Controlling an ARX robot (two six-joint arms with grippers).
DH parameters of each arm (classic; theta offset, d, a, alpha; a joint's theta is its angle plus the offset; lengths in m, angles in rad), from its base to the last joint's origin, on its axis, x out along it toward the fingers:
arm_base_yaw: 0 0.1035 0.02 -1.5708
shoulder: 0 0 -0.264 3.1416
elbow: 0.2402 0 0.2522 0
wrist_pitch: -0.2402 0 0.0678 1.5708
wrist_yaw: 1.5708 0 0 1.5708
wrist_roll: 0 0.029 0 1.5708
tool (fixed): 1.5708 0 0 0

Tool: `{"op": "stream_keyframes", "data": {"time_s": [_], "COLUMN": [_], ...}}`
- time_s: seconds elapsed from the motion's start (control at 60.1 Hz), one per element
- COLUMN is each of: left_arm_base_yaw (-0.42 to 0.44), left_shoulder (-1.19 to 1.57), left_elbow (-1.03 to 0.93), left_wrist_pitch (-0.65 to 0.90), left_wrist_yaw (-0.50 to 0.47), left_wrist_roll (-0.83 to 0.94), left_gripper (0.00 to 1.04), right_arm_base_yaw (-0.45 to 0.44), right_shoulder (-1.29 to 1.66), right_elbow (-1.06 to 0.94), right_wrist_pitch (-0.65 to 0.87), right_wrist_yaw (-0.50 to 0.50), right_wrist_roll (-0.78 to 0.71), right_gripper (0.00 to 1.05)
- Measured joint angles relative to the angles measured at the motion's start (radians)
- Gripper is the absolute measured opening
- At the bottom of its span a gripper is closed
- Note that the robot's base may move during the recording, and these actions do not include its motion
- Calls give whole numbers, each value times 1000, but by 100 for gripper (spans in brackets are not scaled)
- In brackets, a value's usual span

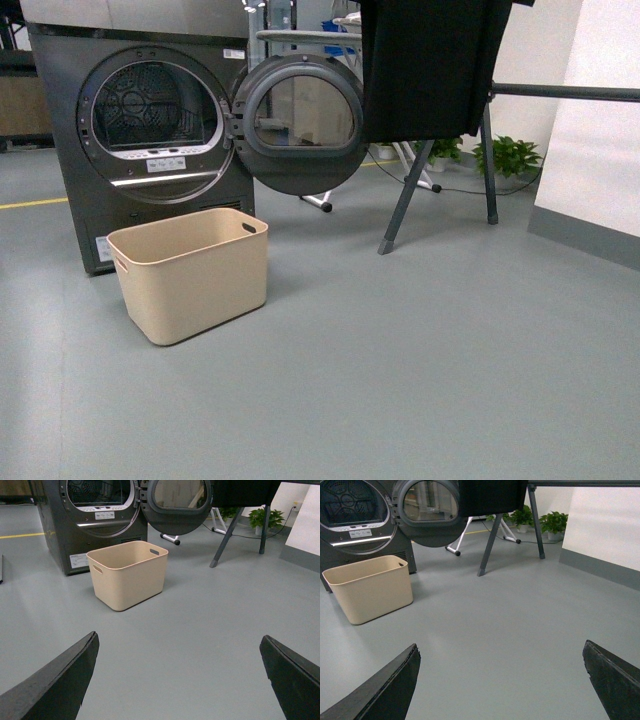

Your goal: Move hamper under clothes hanger

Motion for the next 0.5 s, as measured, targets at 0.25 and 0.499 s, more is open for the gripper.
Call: {"op": "stream_keyframes", "data": {"time_s": [0.25,0.499], "left_arm_base_yaw": [0,0], "left_shoulder": [0,1], "left_elbow": [0,0], "left_wrist_pitch": [0,0], "left_wrist_yaw": [0,0], "left_wrist_roll": [0,0], "left_gripper": [98,98], "right_arm_base_yaw": [0,0], "right_shoulder": [0,0], "right_elbow": [0,0], "right_wrist_pitch": [0,0], "right_wrist_yaw": [0,-3], "right_wrist_roll": [0,0], "right_gripper": [97,97]}}
